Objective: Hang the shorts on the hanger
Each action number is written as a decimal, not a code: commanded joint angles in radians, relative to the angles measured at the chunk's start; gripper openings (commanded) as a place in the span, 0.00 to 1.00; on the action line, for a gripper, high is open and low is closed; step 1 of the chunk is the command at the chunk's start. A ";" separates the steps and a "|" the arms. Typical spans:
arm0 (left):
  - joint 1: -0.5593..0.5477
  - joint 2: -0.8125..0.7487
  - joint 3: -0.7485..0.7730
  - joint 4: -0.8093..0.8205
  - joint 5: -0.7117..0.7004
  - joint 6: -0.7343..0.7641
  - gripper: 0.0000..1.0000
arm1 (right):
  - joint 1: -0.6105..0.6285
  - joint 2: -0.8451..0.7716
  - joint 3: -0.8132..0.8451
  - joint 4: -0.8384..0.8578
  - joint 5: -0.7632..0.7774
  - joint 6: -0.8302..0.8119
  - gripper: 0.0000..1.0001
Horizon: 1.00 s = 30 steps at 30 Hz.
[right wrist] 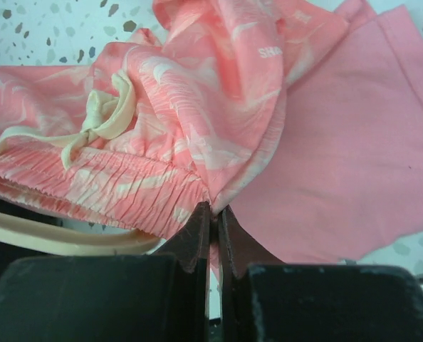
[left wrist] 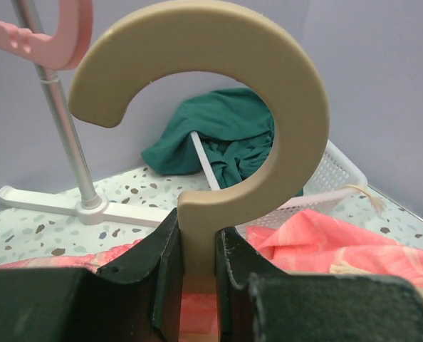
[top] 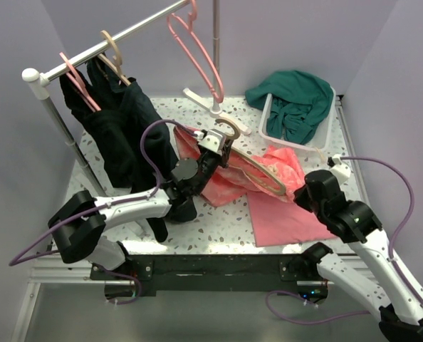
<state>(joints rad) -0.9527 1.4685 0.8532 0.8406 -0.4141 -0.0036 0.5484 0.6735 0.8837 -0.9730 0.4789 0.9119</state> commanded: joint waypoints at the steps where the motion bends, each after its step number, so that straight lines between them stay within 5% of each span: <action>1: 0.002 0.012 0.027 0.212 -0.129 0.088 0.00 | -0.008 0.008 0.086 -0.164 -0.003 0.076 0.00; 18: -0.110 0.047 0.018 0.368 -0.267 0.208 0.00 | -0.007 0.147 0.397 -0.222 -0.180 0.217 0.00; 26: -0.173 0.053 0.156 0.255 -0.270 0.163 0.00 | -0.008 0.264 0.664 -0.199 -0.163 0.234 0.00; 30: -0.189 0.078 0.318 0.076 -0.299 0.114 0.00 | -0.007 0.316 0.770 -0.176 -0.117 0.240 0.00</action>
<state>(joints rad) -1.1244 1.5402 1.0023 1.0008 -0.6903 0.1665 0.5423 0.9627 1.5410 -1.1889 0.3046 1.1183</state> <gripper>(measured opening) 0.228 0.027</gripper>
